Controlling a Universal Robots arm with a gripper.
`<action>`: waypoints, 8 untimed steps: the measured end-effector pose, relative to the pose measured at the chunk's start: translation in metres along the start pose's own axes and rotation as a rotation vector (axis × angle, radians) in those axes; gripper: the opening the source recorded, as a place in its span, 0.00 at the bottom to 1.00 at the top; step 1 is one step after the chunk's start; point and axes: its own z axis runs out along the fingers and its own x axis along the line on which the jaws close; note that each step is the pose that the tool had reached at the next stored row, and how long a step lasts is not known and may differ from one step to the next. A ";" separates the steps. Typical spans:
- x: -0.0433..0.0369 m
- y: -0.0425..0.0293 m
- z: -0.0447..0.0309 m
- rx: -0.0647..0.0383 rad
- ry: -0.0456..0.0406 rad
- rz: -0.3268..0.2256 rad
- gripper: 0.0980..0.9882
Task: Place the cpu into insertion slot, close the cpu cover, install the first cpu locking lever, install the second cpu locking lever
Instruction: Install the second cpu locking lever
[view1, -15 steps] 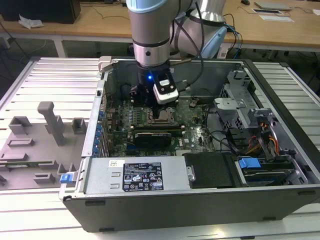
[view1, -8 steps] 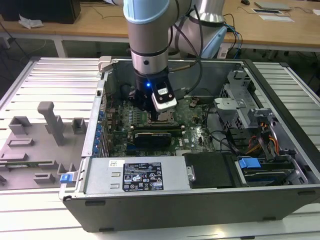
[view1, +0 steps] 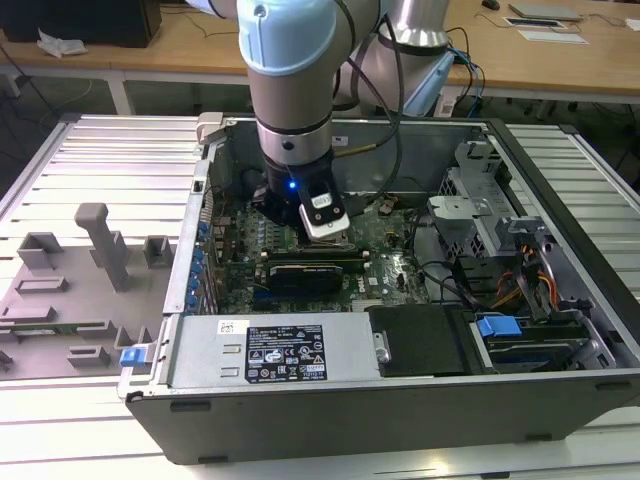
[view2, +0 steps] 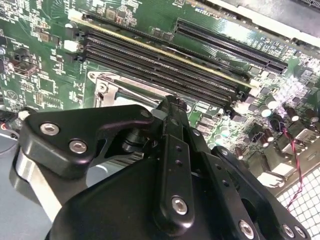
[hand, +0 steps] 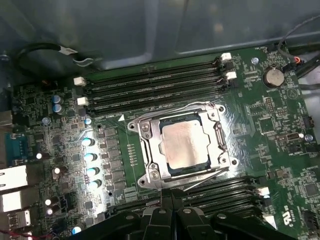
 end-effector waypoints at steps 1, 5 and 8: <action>0.0003 -0.0014 0.0003 -0.007 0.0017 -0.001 0.01; 0.0019 -0.0068 0.0025 -0.049 0.0107 -0.005 0.01; 0.0031 -0.0098 0.0053 -0.068 0.0157 -0.010 0.01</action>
